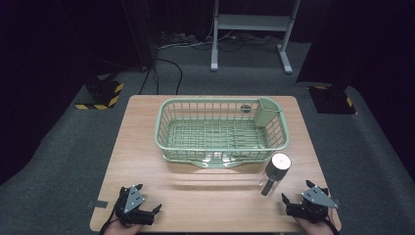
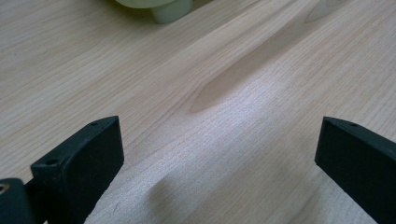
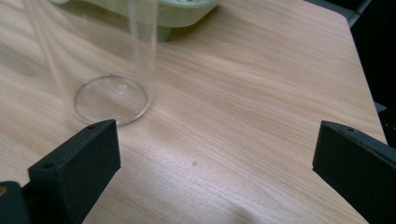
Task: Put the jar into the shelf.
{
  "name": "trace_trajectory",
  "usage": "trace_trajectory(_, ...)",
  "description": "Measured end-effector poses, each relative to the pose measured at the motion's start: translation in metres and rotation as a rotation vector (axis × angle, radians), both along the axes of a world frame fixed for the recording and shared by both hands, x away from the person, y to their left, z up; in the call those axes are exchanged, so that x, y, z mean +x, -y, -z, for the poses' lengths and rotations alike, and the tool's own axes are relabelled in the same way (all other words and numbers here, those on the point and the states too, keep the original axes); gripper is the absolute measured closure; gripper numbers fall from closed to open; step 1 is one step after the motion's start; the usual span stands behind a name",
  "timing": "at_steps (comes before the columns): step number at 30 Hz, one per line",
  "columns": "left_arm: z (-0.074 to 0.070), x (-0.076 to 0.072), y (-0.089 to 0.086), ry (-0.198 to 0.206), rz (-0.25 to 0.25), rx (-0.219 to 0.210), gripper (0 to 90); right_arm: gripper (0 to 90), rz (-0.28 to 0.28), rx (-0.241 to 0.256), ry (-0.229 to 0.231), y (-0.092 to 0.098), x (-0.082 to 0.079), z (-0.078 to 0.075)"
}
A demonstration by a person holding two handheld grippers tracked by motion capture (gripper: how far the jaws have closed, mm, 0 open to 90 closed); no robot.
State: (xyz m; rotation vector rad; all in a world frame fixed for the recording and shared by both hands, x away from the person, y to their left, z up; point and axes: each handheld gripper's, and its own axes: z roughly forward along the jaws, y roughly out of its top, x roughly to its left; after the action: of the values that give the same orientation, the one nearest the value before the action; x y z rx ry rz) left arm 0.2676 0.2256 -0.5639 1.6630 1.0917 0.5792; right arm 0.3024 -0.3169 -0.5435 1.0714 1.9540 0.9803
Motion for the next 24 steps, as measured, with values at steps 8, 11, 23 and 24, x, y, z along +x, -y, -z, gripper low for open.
trace_trajectory(8, -0.0003, 0.0012, -0.0008, -0.018, 0.008, -0.012, 1.6, 0.3, 0.015, 0.019, 0.013, 0.0019, -0.0015, -0.0004)
trace_trajectory(11, -0.0001, 0.0008, -0.0002, -0.016, 0.015, -0.009, 1.6, 0.3, 0.013, 0.019, 0.015, 0.0019, -0.0018, -0.0004)
trace_trajectory(23, 0.0004, 0.0007, 0.0007, -0.019, 0.022, 0.004, 1.6, 0.3, 0.002, 0.054, 0.011, 0.0048, -0.0025, -0.0011)
trace_trajectory(24, 0.0005, 0.0008, 0.0009, -0.02, 0.022, 0.003, 1.6, 0.3, 0.001, 0.057, 0.011, 0.005, -0.0025, -0.0012)
